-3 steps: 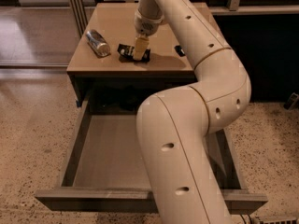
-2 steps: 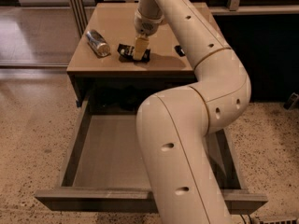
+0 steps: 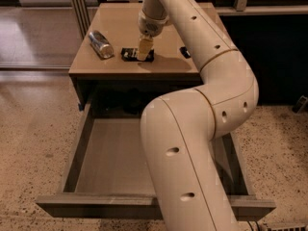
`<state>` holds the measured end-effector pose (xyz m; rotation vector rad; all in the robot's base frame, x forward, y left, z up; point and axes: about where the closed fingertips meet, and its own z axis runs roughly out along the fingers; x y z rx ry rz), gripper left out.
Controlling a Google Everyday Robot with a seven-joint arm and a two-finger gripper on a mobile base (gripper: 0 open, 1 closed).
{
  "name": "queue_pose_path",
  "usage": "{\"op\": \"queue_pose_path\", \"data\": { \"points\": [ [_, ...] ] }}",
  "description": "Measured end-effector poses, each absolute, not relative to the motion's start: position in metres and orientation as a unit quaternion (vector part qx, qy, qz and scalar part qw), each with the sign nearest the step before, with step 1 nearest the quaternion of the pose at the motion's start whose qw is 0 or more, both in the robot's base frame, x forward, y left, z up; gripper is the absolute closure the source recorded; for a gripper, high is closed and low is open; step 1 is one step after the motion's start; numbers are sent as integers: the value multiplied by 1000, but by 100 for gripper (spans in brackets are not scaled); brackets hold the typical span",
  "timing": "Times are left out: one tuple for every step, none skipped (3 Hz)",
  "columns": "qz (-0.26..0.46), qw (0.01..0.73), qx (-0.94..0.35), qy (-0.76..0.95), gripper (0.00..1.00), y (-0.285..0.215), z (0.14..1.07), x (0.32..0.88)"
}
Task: Pick rxbar chocolate from top drawer and place on counter
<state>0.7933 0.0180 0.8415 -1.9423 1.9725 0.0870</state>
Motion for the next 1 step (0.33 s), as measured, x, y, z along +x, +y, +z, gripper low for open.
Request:
{"op": "queue_pose_path", "data": {
  "points": [
    [31, 185, -689, 700, 0, 18, 842, 793]
  ]
}}
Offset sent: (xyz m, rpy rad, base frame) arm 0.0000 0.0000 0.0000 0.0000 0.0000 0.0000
